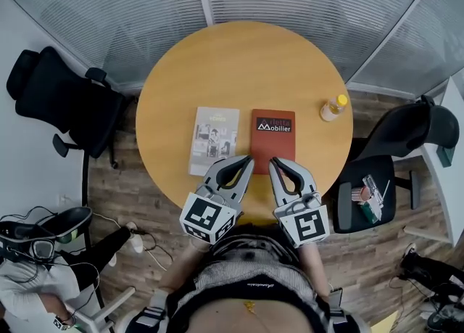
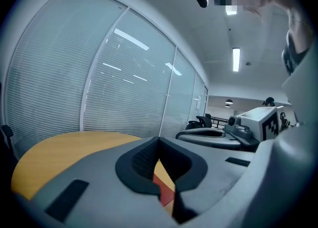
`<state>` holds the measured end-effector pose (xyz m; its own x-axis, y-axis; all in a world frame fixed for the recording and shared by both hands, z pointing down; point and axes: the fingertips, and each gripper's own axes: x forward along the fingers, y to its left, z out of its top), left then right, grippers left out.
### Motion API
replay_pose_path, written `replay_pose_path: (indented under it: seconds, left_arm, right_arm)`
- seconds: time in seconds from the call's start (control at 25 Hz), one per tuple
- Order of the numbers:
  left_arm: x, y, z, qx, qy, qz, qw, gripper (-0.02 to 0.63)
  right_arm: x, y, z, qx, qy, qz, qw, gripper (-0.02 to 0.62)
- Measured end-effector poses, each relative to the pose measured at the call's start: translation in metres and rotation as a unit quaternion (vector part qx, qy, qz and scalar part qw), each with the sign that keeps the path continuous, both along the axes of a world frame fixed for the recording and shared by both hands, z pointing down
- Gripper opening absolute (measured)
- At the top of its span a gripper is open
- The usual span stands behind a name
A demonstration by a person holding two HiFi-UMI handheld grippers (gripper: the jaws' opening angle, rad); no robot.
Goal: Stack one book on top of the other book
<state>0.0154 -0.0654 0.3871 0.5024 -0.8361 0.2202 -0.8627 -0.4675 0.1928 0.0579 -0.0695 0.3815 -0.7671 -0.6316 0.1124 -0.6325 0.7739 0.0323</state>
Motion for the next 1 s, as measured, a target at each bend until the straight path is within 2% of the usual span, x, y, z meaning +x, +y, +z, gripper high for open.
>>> replay_pose_path:
  seconds: [0.48, 0.68, 1.0]
  left_arm:
    - [0.001, -0.014, 0.03, -0.029, 0.0, -0.012, 0.9995, 0.018]
    - [0.002, -0.021, 0.049, -0.044, -0.005, -0.015, 0.9989, 0.018]
    - [0.004, -0.029, 0.088, -0.079, -0.011, -0.013, 0.9967, 0.018]
  right_arm:
    - [0.023, -0.018, 0.036, -0.034, 0.015, 0.028, 0.999, 0.028]
    - [0.033, -0.025, 0.059, -0.073, 0.023, 0.047, 0.996, 0.028]
    - [0.042, -0.033, 0.091, -0.093, 0.051, 0.05, 0.993, 0.028]
